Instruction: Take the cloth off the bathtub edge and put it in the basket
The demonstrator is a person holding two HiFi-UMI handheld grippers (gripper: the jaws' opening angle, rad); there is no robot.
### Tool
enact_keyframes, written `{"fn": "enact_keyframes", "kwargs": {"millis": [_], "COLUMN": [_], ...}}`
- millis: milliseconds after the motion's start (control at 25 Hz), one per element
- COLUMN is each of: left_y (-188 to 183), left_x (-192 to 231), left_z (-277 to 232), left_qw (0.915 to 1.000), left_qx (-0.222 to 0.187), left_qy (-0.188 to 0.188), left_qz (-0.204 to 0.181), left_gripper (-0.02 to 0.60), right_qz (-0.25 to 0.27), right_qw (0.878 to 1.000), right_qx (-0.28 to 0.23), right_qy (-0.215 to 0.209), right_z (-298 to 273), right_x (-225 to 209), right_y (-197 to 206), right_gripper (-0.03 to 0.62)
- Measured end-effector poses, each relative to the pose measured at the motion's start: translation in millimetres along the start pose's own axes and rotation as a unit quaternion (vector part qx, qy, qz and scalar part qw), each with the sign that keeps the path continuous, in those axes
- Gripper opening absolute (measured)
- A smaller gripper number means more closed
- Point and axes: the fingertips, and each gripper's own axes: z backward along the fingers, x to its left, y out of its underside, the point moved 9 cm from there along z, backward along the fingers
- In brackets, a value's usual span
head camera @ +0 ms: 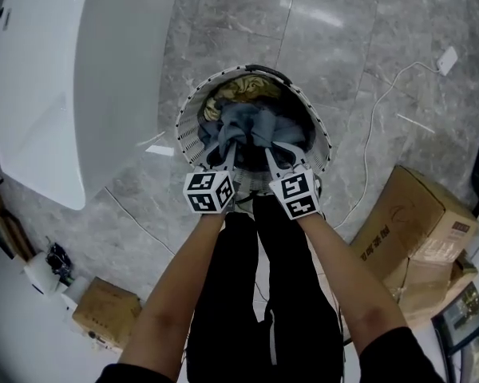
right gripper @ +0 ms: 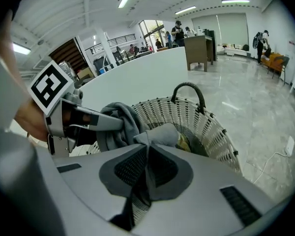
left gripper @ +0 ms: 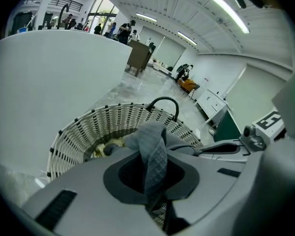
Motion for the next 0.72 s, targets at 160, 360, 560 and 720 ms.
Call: {"fn": "enact_keyframes", "kwargs": {"millis": [160,360,560,720], "left_y": [0,-4,-11,-16], "left_x": [12,13,18,19], "left_z": [-10,-16,-2,16], "left_qw": [0.9997,0.9998,0.9998,0.9998], "left_qx": [0.007,0.02,0.014,0.001], "left_qy": [-0.003,0.0,-0.012,-0.017], "left_qz": [0.022,0.004,0.004,0.013], "left_gripper": [0.078,0.203,0.255,0.268], "right_qz": [-0.018,-0.045,-0.074,-0.084], "right_qw": [1.0,0.999,0.996,0.994], "right_qx": [0.013,0.018,-0.01,-0.033], "right_qy": [0.004,0.024,0.056,0.065], "right_z": [-7,-11,-3,9], "right_x": [-10,-18,-17,-7], "right_y": [4,5,-5,-19], "right_gripper": [0.038,0.059,0.153,0.158]}}
